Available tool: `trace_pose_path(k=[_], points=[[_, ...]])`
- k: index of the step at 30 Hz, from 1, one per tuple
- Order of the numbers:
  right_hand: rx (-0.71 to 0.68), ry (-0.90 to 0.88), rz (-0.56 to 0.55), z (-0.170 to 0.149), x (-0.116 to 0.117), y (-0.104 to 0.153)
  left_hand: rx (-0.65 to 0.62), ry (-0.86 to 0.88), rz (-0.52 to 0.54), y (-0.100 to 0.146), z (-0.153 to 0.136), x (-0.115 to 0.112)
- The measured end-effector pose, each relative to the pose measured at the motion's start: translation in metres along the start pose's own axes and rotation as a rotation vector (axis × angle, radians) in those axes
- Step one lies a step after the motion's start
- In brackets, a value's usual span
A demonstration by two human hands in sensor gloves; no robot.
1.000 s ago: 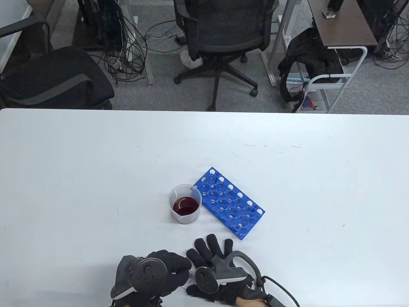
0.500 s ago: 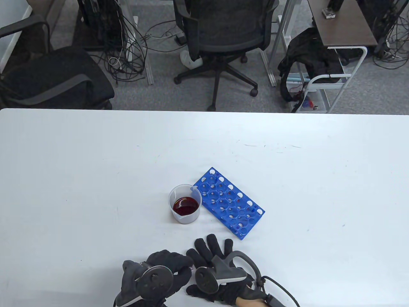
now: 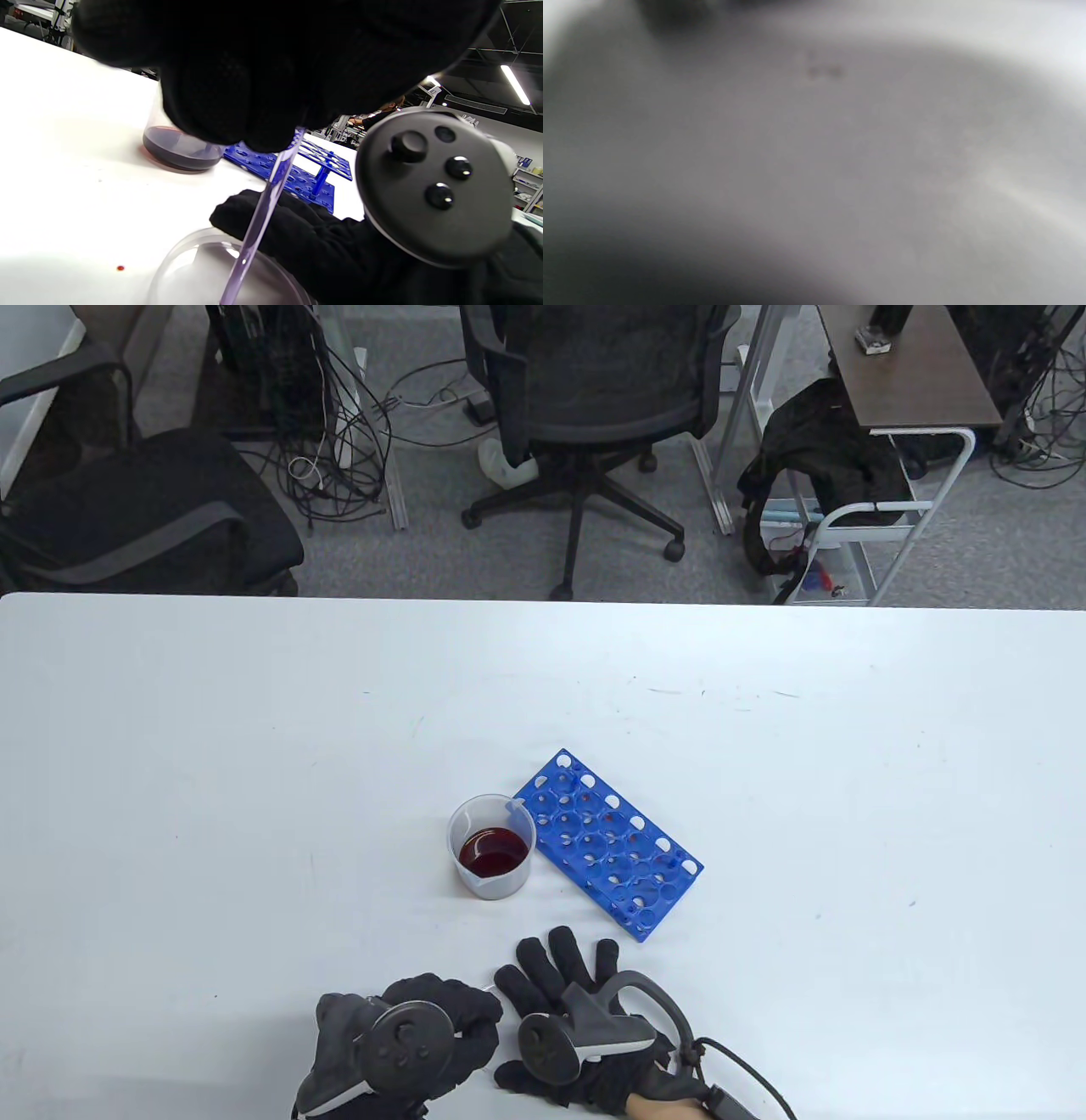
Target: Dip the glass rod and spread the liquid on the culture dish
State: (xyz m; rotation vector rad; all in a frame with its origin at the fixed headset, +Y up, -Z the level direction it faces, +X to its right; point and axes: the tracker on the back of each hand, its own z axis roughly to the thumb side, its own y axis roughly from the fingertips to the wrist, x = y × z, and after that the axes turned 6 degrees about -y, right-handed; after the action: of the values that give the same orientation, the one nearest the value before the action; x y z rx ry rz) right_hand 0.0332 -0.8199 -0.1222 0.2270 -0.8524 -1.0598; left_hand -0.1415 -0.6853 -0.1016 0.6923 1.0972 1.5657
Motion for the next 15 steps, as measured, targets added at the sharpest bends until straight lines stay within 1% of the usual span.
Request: trace_pose_path(k=[6, 10, 15], points=[[0.0, 0.0, 0.0, 0.0, 0.0, 0.0, -0.022, 0.051, -0.023, -0.0011, 0.0017, -0.0029], [0.0, 0.0, 0.0, 0.0, 0.0, 0.0, -0.028, 0.051, -0.012, -0.0011, 0.004, -0.0044], [0.0, 0.0, 0.0, 0.0, 0.0, 0.0, -0.027, 0.005, 0.057, 0.0003, 0.0088, -0.0068]])
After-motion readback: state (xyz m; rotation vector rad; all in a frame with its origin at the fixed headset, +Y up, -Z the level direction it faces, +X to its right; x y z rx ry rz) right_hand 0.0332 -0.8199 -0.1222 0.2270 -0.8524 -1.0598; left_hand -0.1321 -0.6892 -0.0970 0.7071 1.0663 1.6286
